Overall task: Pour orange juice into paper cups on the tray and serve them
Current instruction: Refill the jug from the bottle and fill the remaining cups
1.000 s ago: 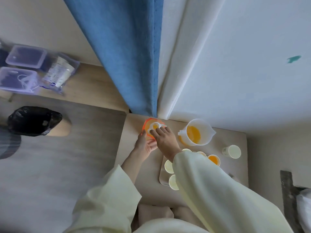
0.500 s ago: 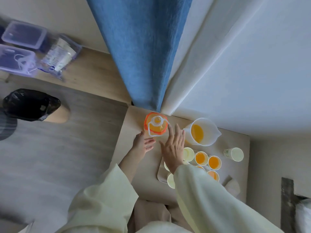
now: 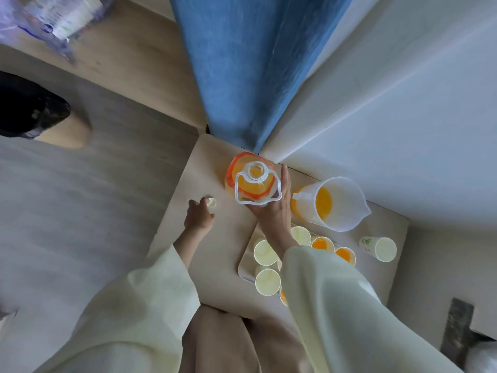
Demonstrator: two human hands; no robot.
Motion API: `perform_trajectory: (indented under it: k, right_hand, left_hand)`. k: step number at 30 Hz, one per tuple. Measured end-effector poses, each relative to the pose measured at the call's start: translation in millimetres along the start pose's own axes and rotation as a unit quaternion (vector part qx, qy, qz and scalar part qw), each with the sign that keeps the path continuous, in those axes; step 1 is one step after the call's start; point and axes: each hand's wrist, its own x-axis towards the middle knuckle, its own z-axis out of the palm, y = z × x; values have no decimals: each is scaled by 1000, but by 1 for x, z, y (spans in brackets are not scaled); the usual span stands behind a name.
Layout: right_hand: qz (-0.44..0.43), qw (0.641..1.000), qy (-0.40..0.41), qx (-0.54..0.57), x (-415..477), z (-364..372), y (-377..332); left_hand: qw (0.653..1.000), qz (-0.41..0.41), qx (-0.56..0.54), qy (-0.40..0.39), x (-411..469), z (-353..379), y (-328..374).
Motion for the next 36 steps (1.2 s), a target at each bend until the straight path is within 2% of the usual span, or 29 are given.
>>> perform_trajectory:
  k: [4,12,15,17,20,24,26,29,32,36]
  right_hand:
    - [-39,999,23,26,7,8,1]
    - [-46,996,51,51,11,19,17]
    - [-44,996,46,61,10,20,17]
    - [-36,996,44,70,10,19,15]
    - [-22,996,32,83,10,14,10]
    - [32,996,-14,78,10,7,4]
    - [32,998,-13,51,10,5,1]
    - [33,998,-32,40,7,-3,-8]
    - [-1,999,-32,8,7,-10,-7]
    - [-29,997,-69,-33,16,-25,-16]
  left_hand:
    - [997,54,59,24,16,28,1]
    - [988,77,75,108,46,45,7]
    - [989,86,65,102,55,44,9]
    - [990,80,34,111,54,41,12]
    - [982,69,-57,165,35,27,21]
    - [935,49,-278,215,-13,-14,38]
    - [917,59,-329,216,-37,-36,47]
    - [908,93,-349,214,-65,-66,65]
    - [905,143,-337,215,-91,-86,92]
    - [891,181,-318,269,-114,-93,127]
